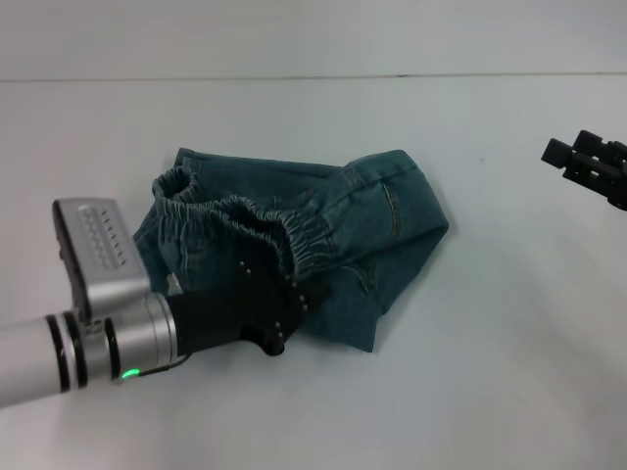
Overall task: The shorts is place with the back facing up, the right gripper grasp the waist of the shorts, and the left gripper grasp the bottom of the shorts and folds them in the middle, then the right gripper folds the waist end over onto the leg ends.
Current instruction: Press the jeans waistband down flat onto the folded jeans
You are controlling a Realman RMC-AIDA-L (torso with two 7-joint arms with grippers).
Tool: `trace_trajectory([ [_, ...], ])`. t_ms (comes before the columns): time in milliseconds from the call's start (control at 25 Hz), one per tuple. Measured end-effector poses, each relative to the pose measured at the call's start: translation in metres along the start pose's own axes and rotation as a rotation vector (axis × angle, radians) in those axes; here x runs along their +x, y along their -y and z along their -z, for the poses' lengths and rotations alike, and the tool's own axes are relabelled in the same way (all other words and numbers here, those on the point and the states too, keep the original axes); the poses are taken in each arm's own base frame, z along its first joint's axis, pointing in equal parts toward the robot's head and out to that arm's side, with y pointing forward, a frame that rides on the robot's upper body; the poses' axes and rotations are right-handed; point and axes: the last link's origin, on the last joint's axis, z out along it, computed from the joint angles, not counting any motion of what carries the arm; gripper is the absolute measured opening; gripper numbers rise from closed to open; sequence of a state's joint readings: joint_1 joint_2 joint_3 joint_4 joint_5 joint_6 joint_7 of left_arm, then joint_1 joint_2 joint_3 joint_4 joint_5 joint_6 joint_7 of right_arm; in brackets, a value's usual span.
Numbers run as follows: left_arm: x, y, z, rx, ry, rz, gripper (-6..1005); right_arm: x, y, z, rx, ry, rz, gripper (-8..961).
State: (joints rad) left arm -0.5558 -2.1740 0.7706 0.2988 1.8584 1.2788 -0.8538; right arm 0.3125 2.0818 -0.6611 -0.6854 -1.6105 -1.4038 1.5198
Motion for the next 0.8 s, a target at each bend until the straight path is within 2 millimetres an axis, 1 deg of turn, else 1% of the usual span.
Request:
trace_trajectory([
  [160, 0.001, 0.012, -0.007, 0.038, 0.053, 0.022, 6, 0.001, 0.0, 0.0, 0.0, -0.001, -0.006, 817],
  [400, 0.013, 0.027, -0.012, 0.087, 0.041, 0.035, 27, 0.005, -0.001, -0.001, -0.003, -0.004, -0.023, 817],
  [600, 0.029, 0.049, -0.018, 0.181, 0.017, 0.042, 45, 0.007, -0.001, -0.002, -0.007, -0.005, -0.031, 818],
  [640, 0.033, 0.056, -0.021, 0.222, 0.015, 0.048, 49, 0.007, -0.001, -0.002, -0.007, -0.005, -0.032, 818],
  [800, 0.044, 0.075, -0.035, 0.327, 0.027, 0.061, 63, 0.007, -0.001, -0.002, -0.007, -0.005, -0.034, 818],
])
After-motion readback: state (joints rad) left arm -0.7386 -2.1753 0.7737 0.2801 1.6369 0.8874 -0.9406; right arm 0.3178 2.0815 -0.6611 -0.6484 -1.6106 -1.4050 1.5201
